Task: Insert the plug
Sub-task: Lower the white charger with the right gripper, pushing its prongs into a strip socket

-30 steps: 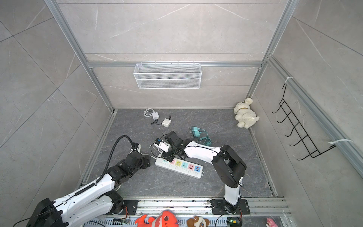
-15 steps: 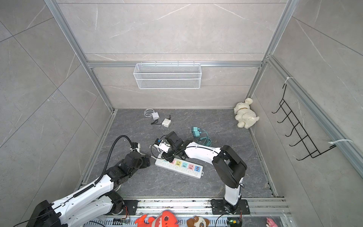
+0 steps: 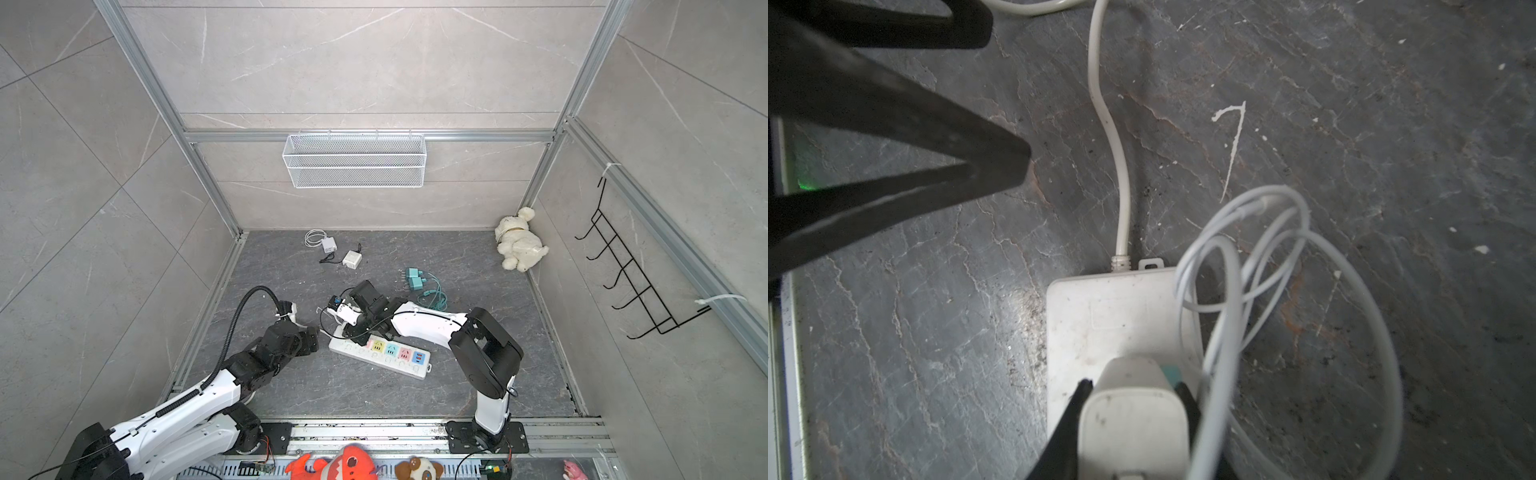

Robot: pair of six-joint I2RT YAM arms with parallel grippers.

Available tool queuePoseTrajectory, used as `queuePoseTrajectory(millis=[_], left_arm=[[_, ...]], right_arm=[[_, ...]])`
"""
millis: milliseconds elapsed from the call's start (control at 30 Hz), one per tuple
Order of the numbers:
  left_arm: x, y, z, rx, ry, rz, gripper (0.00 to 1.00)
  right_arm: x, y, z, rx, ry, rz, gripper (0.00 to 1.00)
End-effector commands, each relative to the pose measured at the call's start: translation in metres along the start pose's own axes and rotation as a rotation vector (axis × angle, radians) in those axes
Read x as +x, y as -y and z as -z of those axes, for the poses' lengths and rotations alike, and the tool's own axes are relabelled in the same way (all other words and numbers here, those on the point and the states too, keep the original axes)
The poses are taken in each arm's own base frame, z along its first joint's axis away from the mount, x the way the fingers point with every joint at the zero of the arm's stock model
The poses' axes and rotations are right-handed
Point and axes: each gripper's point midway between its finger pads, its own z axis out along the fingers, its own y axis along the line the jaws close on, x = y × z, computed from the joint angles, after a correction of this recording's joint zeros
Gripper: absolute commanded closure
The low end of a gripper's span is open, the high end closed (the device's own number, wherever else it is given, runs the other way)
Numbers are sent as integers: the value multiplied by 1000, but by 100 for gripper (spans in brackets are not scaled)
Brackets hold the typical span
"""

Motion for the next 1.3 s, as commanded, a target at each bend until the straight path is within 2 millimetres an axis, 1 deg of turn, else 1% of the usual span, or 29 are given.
queuePoseTrajectory(millis=[0, 200, 467, 733, 900, 1100, 1233, 1267], left_arm=[[-13, 4, 2, 15, 49, 10, 16], [-23, 10, 3, 22, 71, -4, 16], [-33, 19, 1, 37, 77, -22, 16], [-49, 21, 6, 24, 125, -45, 16], [-58, 22, 10, 16, 151, -50, 16], [-71, 22, 14, -7, 185, -75, 16], [-77, 24, 15, -20, 181, -100, 16], [-80, 22, 15, -39, 194, -101, 16]], right_arm=[[32, -7, -3, 1, -99, -4, 95], [48, -8, -8, 10, -119, -22, 95], [63, -9, -15, 10, -167, -48, 95], [79, -7, -18, 35, -219, -62, 95], [85, -7, -19, 52, -222, -75, 95], [91, -11, -25, 56, -227, -87, 94], [92, -10, -27, 69, -229, -93, 93], [93, -9, -28, 76, -235, -92, 92]])
